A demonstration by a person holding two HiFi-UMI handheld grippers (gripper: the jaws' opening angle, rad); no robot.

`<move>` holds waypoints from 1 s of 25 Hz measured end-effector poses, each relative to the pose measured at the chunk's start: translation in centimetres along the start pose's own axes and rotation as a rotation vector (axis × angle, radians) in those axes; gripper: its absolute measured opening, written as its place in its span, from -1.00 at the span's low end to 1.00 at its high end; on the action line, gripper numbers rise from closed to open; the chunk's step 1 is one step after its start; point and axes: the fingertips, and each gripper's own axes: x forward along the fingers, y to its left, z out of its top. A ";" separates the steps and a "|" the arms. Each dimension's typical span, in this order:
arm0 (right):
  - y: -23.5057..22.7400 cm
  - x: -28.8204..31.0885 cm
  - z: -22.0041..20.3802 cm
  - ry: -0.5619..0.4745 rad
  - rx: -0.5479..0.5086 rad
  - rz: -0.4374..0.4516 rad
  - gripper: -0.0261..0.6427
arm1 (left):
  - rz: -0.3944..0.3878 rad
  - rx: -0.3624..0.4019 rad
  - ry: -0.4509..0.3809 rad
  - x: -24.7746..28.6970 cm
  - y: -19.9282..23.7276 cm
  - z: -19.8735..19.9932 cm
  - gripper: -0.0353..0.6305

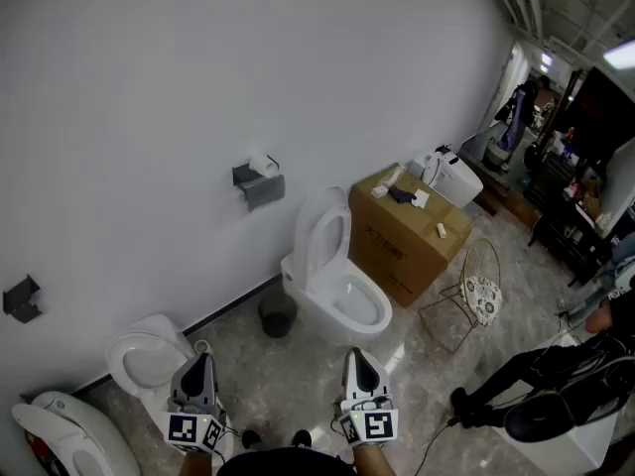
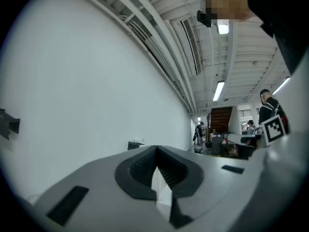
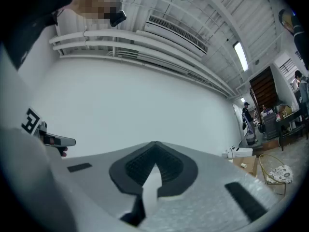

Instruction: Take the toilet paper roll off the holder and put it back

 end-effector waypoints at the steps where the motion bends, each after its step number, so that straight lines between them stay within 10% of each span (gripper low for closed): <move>1: 0.0 -0.1 0.0 0.003 -0.002 0.000 -0.91 | 0.002 0.005 0.000 -0.2 0.0 0.0 -0.88; 25: 1.2 -1.1 0.3 0.008 0.026 0.078 -0.90 | -0.019 0.023 0.017 -1.0 -1.1 -0.6 -0.88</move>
